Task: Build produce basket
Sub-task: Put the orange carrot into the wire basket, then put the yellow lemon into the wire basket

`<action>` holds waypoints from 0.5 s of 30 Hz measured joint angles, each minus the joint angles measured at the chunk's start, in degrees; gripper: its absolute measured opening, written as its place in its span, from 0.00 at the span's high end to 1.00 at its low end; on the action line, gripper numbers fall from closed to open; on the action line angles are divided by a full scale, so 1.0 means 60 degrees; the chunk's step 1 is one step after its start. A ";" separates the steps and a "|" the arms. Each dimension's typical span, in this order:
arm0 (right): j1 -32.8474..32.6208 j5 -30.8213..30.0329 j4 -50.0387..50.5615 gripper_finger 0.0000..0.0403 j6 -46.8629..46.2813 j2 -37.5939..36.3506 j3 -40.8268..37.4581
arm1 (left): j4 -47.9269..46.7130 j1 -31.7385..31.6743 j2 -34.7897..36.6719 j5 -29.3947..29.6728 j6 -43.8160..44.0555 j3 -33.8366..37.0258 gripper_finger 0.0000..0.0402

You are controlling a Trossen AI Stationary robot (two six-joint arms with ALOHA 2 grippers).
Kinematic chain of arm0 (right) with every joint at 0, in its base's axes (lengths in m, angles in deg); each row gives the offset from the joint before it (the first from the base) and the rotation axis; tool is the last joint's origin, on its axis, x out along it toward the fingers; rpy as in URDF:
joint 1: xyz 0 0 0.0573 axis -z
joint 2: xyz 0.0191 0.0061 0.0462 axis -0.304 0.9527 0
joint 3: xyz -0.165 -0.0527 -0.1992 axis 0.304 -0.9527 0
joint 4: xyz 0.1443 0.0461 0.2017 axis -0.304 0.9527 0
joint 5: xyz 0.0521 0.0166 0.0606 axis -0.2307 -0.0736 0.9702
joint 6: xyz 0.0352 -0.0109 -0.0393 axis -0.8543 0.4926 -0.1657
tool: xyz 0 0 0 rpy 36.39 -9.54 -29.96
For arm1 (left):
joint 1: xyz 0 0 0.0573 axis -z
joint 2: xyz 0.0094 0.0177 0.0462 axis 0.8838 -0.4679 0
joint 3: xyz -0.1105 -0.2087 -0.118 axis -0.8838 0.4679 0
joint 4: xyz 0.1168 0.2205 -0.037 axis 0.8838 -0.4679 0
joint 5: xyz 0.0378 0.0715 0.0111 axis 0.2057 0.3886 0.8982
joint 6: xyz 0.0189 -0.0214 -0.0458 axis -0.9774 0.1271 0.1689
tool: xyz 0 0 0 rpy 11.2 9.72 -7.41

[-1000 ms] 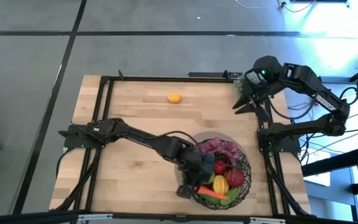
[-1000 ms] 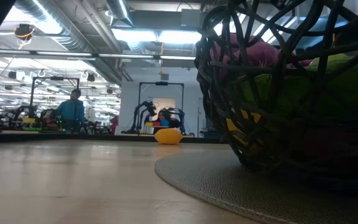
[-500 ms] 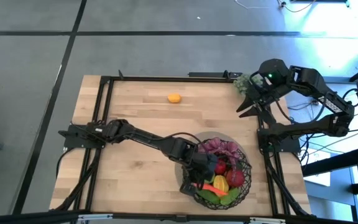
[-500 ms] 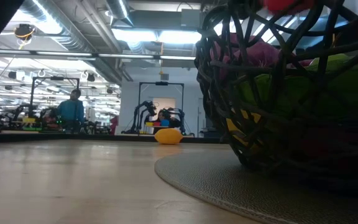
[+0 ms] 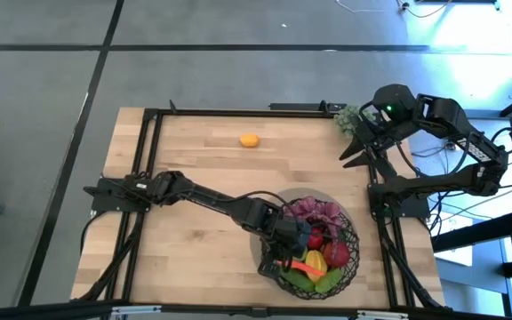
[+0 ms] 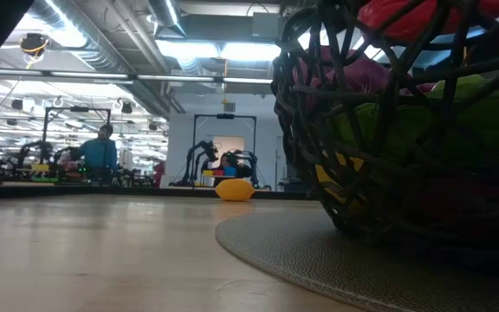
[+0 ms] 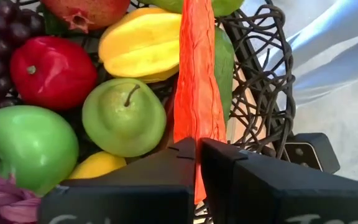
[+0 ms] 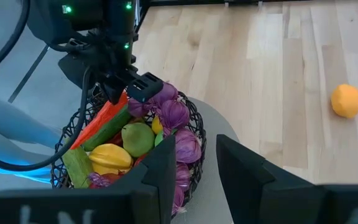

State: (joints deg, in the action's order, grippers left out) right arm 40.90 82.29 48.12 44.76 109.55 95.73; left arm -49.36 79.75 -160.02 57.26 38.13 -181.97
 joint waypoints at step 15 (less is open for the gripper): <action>0.0000 0.0006 -0.0004 0.72 0.0007 0.0000 -0.0001 | 0.0051 0.0018 -0.0157 0.0033 0.0021 0.0004 0.85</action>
State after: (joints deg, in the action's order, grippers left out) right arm 40.90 82.32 48.10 44.80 109.55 95.72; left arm -49.06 79.86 -160.97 57.45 38.26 -181.95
